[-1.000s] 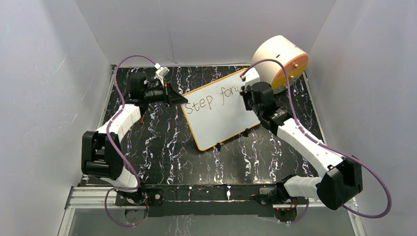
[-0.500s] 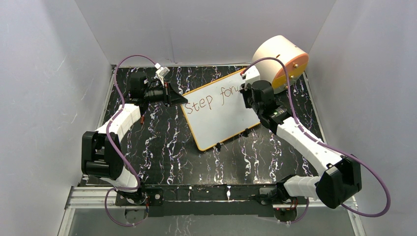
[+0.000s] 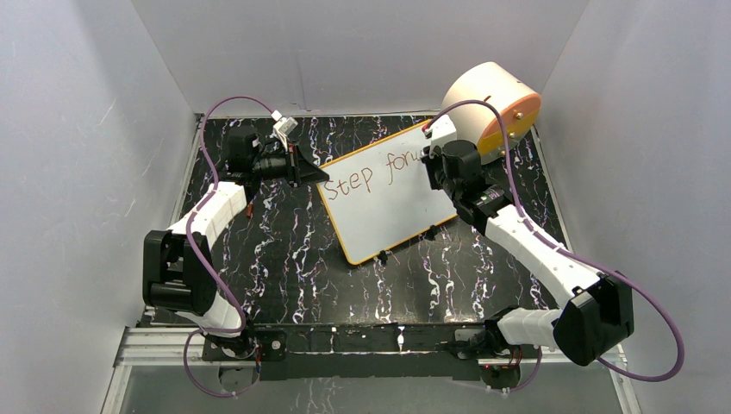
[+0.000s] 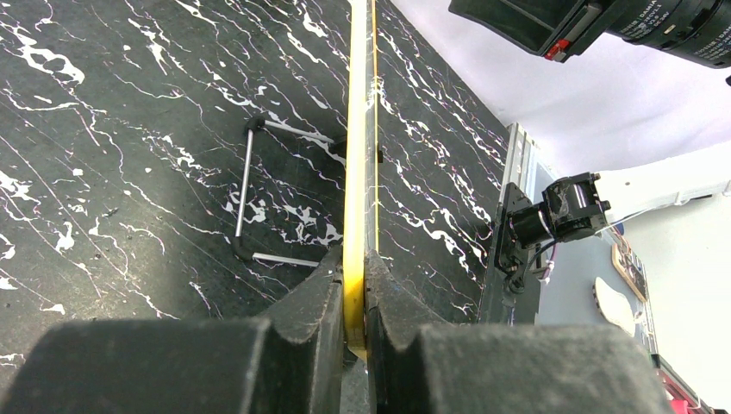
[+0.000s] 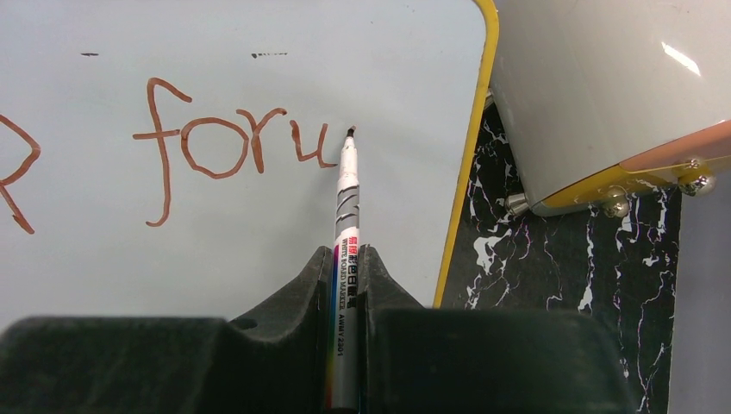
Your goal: Write a sentence on the whiteboard
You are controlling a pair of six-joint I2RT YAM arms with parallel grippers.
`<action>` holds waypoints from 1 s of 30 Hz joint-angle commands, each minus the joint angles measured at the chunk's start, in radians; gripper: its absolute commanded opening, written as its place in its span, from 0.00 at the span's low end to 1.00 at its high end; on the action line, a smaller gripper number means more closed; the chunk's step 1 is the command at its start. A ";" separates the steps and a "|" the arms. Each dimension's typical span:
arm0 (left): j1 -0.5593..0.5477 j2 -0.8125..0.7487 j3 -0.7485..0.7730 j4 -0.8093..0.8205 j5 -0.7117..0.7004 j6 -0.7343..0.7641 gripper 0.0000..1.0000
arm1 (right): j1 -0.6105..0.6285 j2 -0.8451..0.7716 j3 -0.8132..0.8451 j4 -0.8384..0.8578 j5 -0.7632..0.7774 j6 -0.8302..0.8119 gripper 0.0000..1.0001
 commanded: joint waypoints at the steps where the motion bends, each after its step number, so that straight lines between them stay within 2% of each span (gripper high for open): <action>1: -0.039 0.065 -0.049 -0.144 -0.121 0.088 0.00 | -0.003 -0.025 0.001 -0.021 -0.036 0.022 0.00; 18: -0.040 0.070 -0.046 -0.144 -0.122 0.090 0.00 | -0.003 -0.052 -0.026 -0.044 -0.041 0.029 0.00; 24: -0.039 0.060 -0.018 -0.265 -0.144 0.144 0.00 | -0.003 -0.097 -0.015 -0.039 -0.061 0.038 0.00; 30: -0.040 0.049 0.059 -0.508 -0.219 0.306 0.00 | -0.004 -0.181 0.002 -0.057 -0.077 0.026 0.00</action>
